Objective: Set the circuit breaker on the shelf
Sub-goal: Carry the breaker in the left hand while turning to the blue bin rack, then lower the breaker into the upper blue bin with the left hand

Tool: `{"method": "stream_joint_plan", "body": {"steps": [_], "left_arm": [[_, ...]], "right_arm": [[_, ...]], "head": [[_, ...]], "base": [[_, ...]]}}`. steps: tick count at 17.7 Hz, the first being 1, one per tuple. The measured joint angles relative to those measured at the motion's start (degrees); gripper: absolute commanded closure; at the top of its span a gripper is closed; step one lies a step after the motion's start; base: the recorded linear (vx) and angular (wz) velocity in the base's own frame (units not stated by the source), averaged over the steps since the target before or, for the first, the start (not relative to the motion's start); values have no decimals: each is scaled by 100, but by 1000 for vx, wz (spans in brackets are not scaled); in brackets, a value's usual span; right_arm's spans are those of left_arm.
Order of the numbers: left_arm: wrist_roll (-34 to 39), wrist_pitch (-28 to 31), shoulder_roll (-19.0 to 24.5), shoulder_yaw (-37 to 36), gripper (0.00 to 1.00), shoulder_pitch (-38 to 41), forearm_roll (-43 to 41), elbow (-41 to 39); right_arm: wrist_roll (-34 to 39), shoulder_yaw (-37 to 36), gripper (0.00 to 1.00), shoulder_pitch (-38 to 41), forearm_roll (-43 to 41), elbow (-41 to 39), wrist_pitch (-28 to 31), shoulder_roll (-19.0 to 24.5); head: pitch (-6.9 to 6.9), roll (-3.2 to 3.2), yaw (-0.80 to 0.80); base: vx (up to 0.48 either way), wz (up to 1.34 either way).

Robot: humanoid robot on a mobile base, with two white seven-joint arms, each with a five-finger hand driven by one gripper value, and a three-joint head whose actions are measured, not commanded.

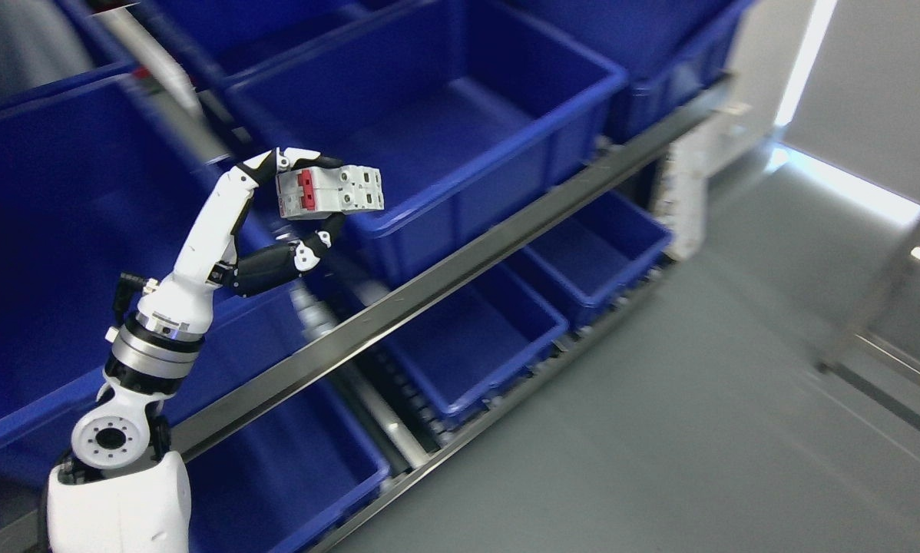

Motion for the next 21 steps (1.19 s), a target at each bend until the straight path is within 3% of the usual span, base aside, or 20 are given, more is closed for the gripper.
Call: {"method": "stream_joint_plan", "body": {"steps": [5,11,21], "left_arm": [[-122,422,-3,-161,90,-571,-601,58],[-277,775,-6,-326,89,-1501,-1368,637],[-154,829,-9,-786,88,-3410,-2309,3112]], "right_arm": [[0,0,0,1,0,0,0,0],[0,0,0,1,0,0,0,0],[0,0,0,2,0,0,0,0]], "head": [[-1,0,0],[-1,0,0],[-2,0,0]], "base": [[-83,1218],[31,391],[16,30]]}}
